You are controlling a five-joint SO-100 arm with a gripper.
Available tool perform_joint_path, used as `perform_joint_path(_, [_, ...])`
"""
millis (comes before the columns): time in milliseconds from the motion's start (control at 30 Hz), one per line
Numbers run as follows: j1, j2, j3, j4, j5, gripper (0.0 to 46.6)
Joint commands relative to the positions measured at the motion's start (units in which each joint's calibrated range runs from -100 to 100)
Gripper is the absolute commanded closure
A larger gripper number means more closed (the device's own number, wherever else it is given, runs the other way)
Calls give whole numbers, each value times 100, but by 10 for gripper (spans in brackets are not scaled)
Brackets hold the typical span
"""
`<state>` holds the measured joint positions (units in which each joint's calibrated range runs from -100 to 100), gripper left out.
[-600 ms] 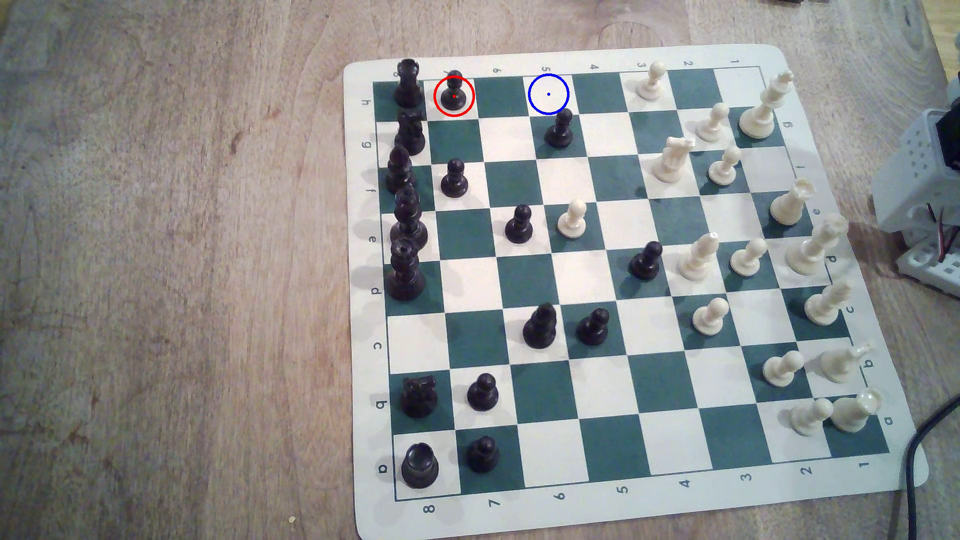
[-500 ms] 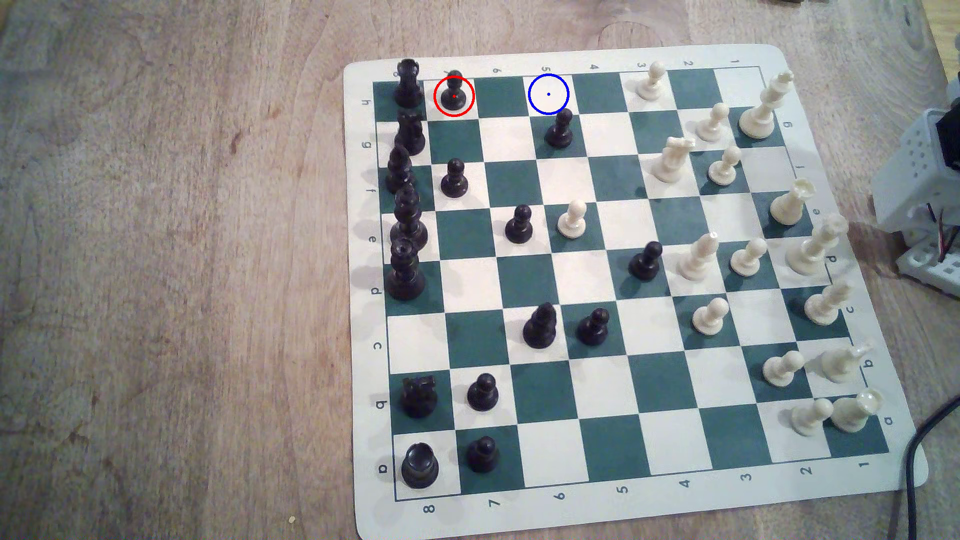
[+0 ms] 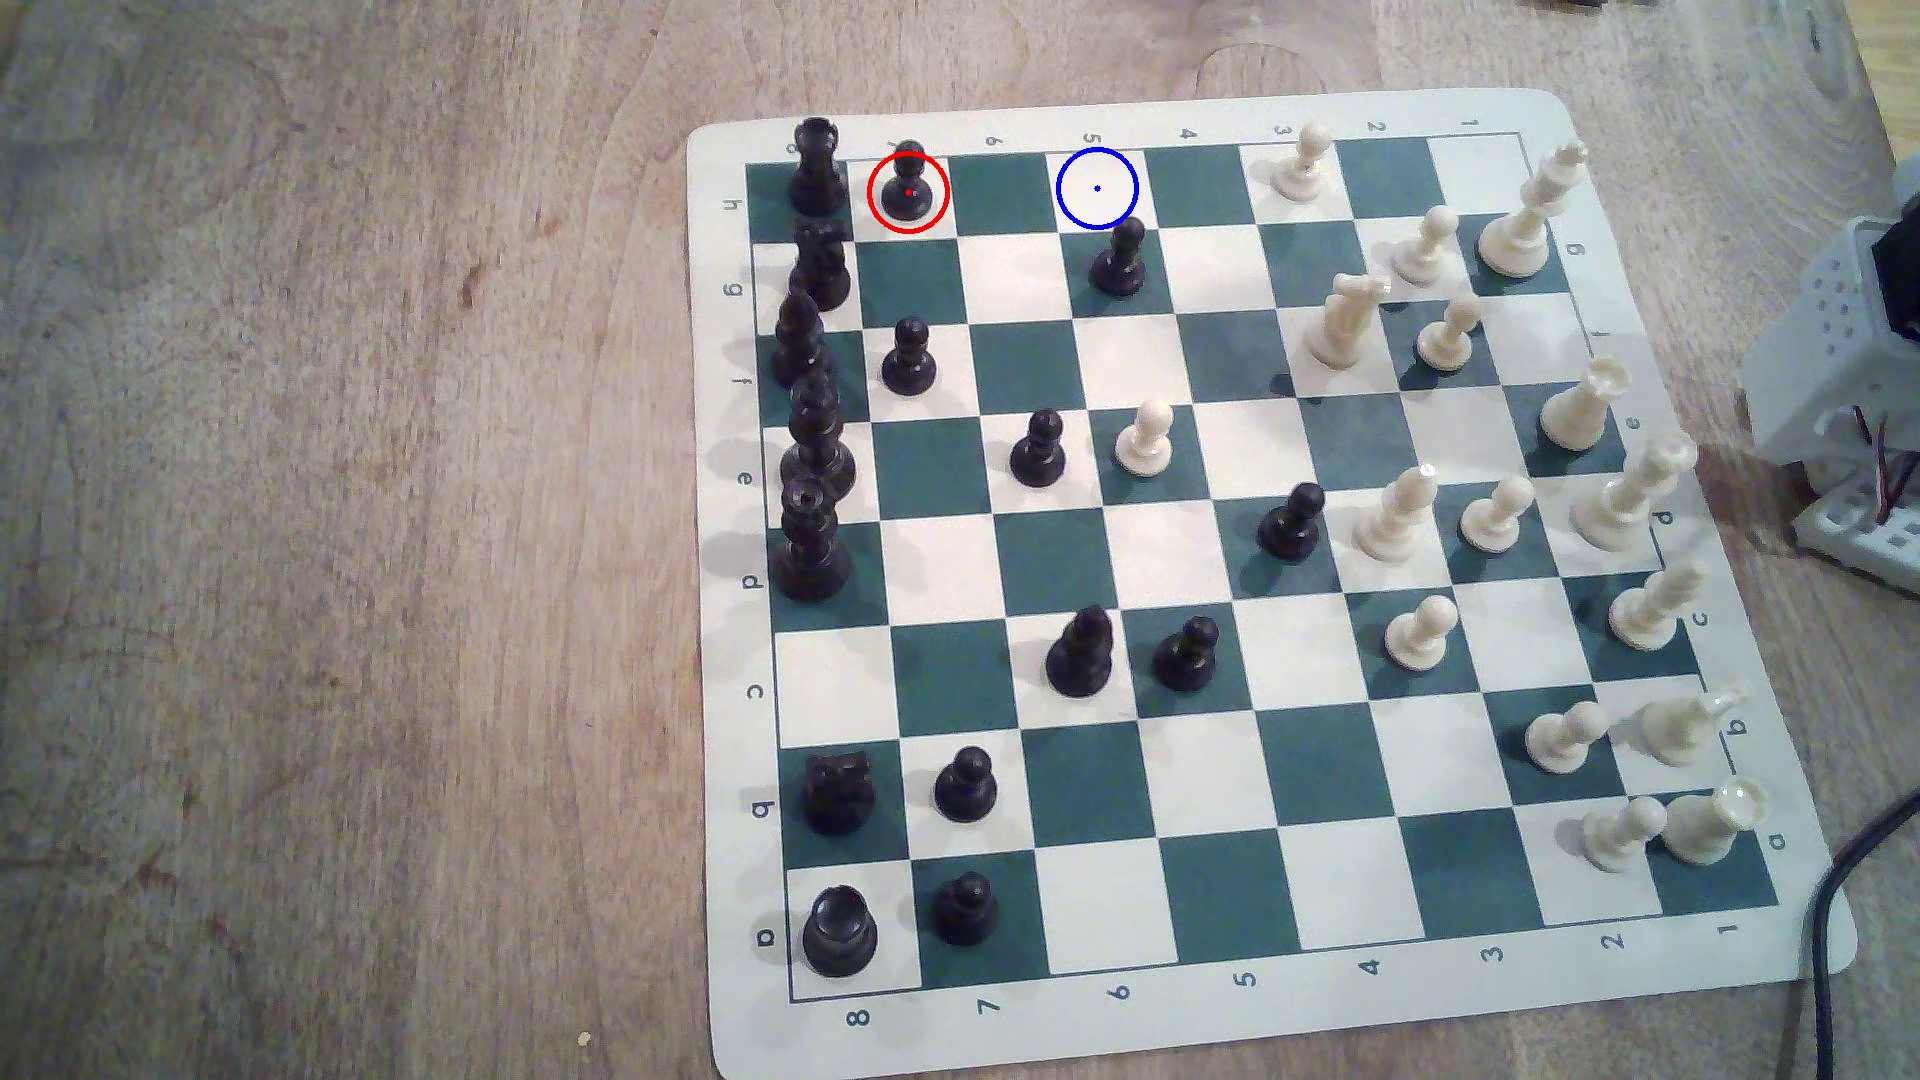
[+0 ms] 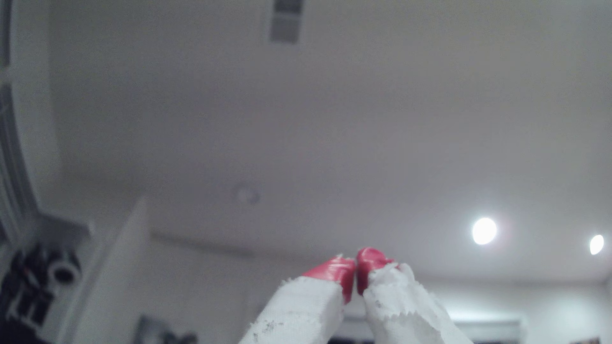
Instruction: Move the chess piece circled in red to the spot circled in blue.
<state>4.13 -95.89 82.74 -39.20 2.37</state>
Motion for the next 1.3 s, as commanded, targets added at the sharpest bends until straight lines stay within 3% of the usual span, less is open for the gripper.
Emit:
perform_joint_path(0, [178, 14, -831, 1660, -39, 464])
perform_joint_path(100, [224, 14, -930, 2381, -44, 464])
perform_joint_path(133, [232, 14, -957, 2987, -44, 379])
perform_joint_path(167, [256, 14, -957, 3232, -44, 372])
perform_joint_path(233, [256, 14, -957, 3748, -44, 401])
perform_joint_path(267, [256, 14, -858, 4133, -49, 464])
perform_joint_path(333, [357, 14, -803, 4559, -357, 464])
perform_joint_path(533, [631, 31, -912, 6033, -674, 464])
perform_joint_path(567, [584, 175, -1048, 6279, -982, 464])
perform_joint_path(600, [561, 362, -1202, 6508, -1021, 464])
perform_joint_path(767, [592, 1313, -1764, 7016, -904, 463])
perform_joint_path(900, [545, 2153, -2245, 7295, -733, 416])
perform_joint_path(1100, [412, 3588, -2444, 6861, -615, 394])
perform_joint_path(1267, [475, 4963, -3432, 6877, -620, 369])
